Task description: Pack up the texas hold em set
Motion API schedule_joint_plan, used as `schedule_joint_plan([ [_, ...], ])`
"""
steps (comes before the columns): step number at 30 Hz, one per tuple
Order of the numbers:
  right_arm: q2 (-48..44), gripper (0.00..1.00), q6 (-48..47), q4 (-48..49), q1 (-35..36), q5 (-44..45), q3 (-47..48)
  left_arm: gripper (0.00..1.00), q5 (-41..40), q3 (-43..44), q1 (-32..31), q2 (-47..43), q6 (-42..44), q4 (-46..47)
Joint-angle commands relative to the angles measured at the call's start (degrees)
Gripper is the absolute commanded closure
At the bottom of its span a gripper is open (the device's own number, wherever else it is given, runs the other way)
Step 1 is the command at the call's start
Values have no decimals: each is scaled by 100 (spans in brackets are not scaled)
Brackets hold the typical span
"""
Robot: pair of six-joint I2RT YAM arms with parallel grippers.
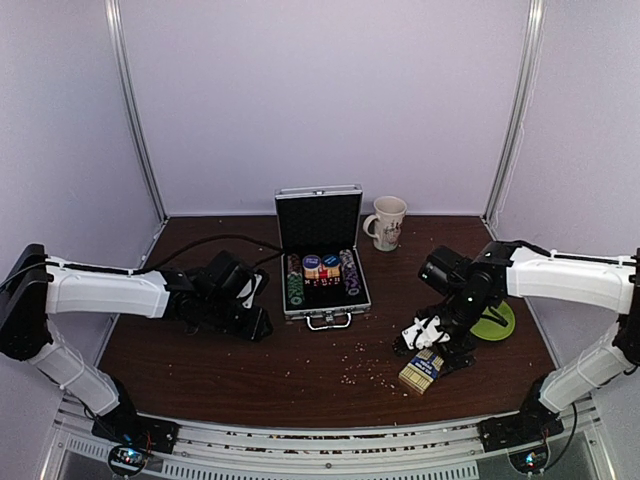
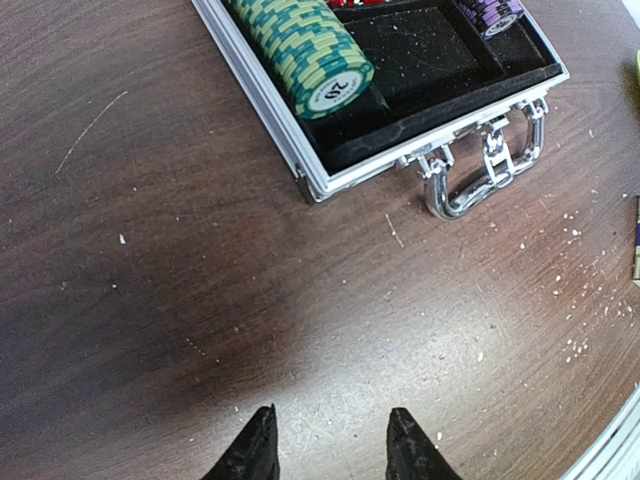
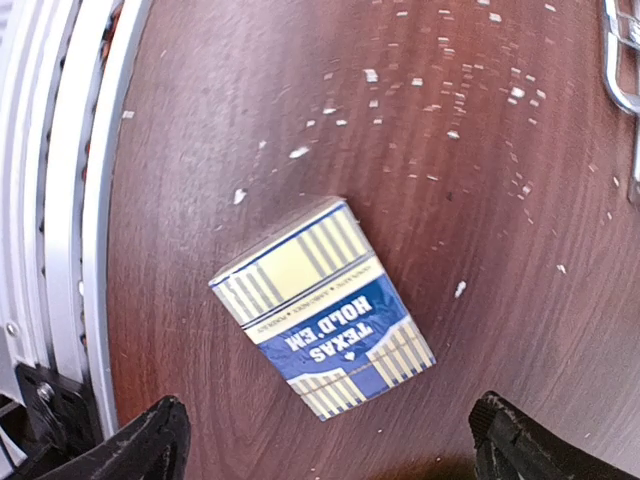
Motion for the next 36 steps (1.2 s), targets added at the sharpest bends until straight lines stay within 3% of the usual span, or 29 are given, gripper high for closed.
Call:
schedule_joint_plan([
  [1,238,1,-279,228,302,586,-90,61,25,52,-28,-44,-54,11],
  [8,860,0,-353,301,470,669,104,61,17,-45,-22,-110,-105,-27],
  [14,910,12,-682,576,734,1126,-196,61,2,-133,-22,-129,-152,6],
  [26,1280,14,-764,739,848,1331,-231,61,34,-126,-22,-53,-153,44],
  [36,1427,29,-642,718,873,1506,-150,61,47,-202,-22,-63,-184,106],
])
